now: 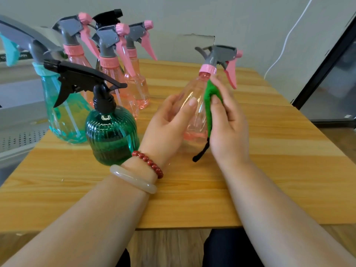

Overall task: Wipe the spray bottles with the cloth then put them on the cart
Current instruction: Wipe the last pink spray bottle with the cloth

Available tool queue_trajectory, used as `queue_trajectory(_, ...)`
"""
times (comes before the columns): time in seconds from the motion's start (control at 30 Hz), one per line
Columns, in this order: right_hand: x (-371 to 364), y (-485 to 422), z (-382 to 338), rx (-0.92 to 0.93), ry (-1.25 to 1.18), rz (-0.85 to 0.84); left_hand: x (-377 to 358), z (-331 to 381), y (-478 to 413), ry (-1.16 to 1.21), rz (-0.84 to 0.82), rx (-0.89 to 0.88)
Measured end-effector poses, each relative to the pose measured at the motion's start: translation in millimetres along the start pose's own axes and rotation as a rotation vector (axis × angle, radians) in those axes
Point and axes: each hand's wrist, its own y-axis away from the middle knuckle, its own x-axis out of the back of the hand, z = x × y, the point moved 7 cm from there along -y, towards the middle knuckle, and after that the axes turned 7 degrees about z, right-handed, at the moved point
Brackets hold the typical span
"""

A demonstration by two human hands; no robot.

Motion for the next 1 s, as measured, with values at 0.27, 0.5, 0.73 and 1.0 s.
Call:
queue_trajectory(0.27,-23.5,11.0,-11.5,0.159,0.113,-0.163,15.0,0.0,-4.7,0.086,0.104,0.045)
queue_trajectory(0.5,0.0,-2.8,10.9,-0.151,-0.121,0.033,-1.5,3.2,5.8,-0.054,-0.011,0.011)
queue_trajectory(0.73,-29.1,15.4,-9.6,0.194,0.108,-0.201,21.9,6.6,2.1,0.029,0.195,0.035)
queue_trajectory(1.0,-3.8,0.0,10.9,-0.153,-0.273,-0.044,-3.1,-3.3,3.3,0.251,-0.008,0.195)
